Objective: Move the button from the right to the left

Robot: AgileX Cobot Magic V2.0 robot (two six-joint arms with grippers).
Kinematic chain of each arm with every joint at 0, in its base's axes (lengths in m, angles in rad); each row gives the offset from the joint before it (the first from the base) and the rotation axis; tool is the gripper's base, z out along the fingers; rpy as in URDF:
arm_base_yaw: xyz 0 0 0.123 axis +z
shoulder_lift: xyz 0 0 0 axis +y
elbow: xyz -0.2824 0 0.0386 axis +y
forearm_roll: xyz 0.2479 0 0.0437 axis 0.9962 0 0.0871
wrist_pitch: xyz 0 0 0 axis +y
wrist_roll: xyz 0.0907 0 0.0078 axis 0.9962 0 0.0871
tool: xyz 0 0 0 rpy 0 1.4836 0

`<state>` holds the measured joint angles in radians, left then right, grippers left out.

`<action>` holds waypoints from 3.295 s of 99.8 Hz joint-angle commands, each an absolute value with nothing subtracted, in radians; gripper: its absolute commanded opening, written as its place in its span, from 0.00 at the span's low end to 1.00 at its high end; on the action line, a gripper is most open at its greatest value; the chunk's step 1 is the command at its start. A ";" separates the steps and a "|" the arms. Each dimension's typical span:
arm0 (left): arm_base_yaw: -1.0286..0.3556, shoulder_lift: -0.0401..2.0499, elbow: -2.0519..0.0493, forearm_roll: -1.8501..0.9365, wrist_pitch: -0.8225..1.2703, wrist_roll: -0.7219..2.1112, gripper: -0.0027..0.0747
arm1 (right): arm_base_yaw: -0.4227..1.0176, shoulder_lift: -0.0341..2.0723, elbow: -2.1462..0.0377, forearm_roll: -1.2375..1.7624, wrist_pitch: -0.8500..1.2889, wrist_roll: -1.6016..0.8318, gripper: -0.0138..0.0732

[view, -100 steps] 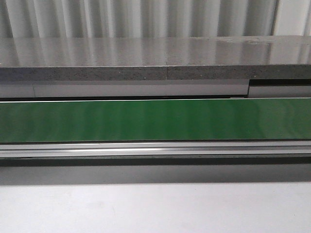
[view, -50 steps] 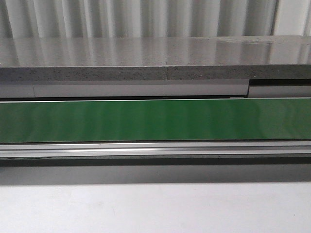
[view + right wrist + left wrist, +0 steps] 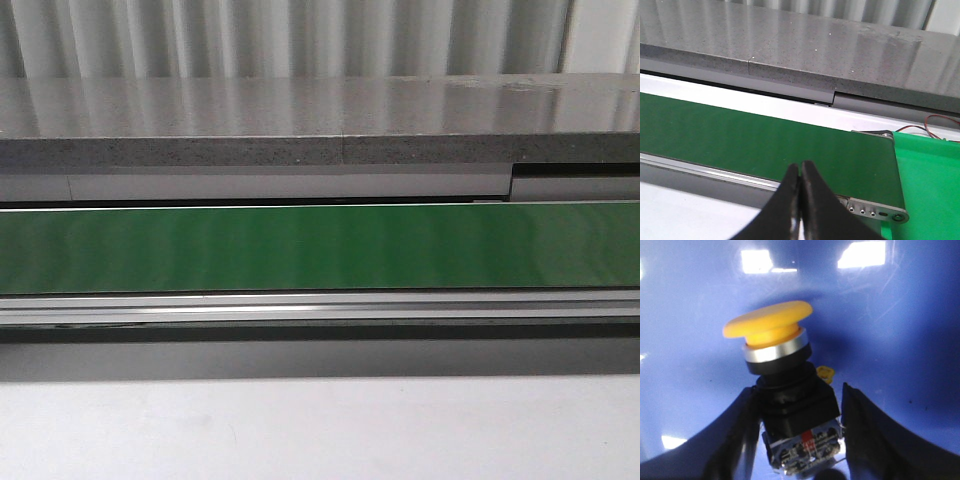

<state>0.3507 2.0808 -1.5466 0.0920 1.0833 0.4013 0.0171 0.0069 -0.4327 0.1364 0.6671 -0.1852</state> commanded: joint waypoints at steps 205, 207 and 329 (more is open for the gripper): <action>-0.050 1.168 -1.203 -0.214 0.721 0.333 0.01 | 0.017 0.020 -0.455 0.143 0.587 -0.195 0.08; -0.050 1.150 -1.187 -0.217 0.710 0.333 0.01 | 0.017 0.020 -0.455 0.143 0.587 -0.195 0.08; -0.046 0.454 -0.614 -0.253 0.465 0.332 0.01 | 0.017 0.020 -0.455 0.143 0.587 -0.195 0.08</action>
<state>-0.0437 0.4627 -0.6238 -0.2302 0.6212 0.3458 0.0171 0.0069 -0.4327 0.1364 0.6671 -0.1852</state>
